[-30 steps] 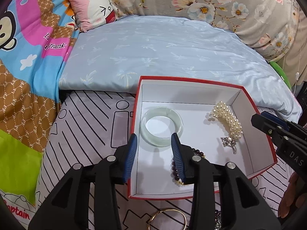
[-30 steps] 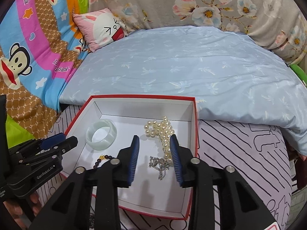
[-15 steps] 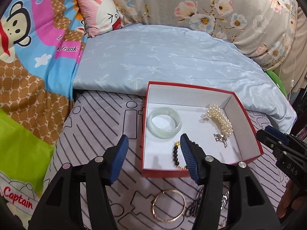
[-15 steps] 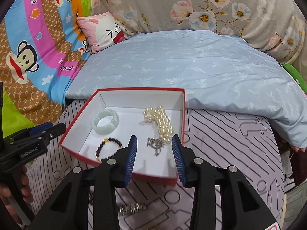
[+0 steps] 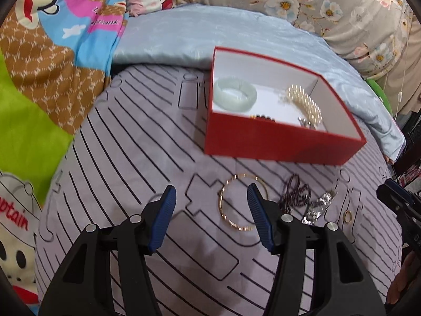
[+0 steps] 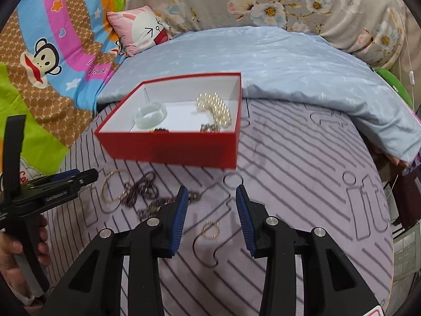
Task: Organize jewelry
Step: 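Open both tools in the box and withdraw them, then grasp the gold bangle with the left tool while the right tool grasps the dark bead necklace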
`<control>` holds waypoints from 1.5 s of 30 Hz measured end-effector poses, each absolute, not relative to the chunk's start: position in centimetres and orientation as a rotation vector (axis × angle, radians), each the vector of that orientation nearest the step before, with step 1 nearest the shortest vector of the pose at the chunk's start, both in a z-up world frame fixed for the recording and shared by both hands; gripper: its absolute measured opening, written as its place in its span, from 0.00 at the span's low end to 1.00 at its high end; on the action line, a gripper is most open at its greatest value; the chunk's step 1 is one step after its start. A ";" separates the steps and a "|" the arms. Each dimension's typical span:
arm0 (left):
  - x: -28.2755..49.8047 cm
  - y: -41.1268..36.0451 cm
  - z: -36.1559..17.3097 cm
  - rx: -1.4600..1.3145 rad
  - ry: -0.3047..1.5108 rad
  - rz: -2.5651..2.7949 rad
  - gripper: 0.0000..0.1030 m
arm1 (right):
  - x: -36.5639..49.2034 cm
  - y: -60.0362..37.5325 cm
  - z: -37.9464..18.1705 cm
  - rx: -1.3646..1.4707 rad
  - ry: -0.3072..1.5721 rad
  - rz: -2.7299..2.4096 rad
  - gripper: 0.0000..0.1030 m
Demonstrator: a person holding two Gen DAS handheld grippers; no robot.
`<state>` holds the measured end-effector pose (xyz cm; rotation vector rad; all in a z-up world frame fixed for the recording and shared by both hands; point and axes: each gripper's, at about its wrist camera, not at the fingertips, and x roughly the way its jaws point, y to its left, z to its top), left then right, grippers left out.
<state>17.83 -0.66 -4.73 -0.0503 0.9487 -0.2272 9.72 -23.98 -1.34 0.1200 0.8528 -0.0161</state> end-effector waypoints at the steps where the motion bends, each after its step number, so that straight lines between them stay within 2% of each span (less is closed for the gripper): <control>1: 17.7 -0.8 -5.1 -0.043 0.950 -0.222 0.52 | 9.4 -23.9 -1.6 0.127 0.860 -0.014 0.37; 11: 17.6 -2.0 -7.2 0.019 0.941 -0.180 0.49 | 7.3 -23.8 -3.4 0.191 0.902 0.010 0.37; 14: 17.7 -2.4 -7.5 0.037 0.933 -0.174 0.41 | 7.4 -23.5 -3.5 0.191 0.903 0.010 0.37; 18: 17.6 -2.6 -7.5 0.043 0.922 -0.189 0.23 | 7.4 -23.5 -3.7 0.185 0.904 0.000 0.37; 24: 17.6 -2.9 -7.4 0.036 0.920 -0.220 0.02 | 7.4 -23.8 -4.3 0.199 0.915 -0.006 0.37; 35: 16.7 -2.4 -6.7 -0.012 0.935 -0.261 0.01 | 7.7 -23.1 -4.4 0.194 0.921 0.028 0.37; 45: 15.6 -0.8 -4.7 -0.038 0.912 -0.253 0.02 | 11.7 -19.3 -4.6 0.189 0.940 0.148 0.37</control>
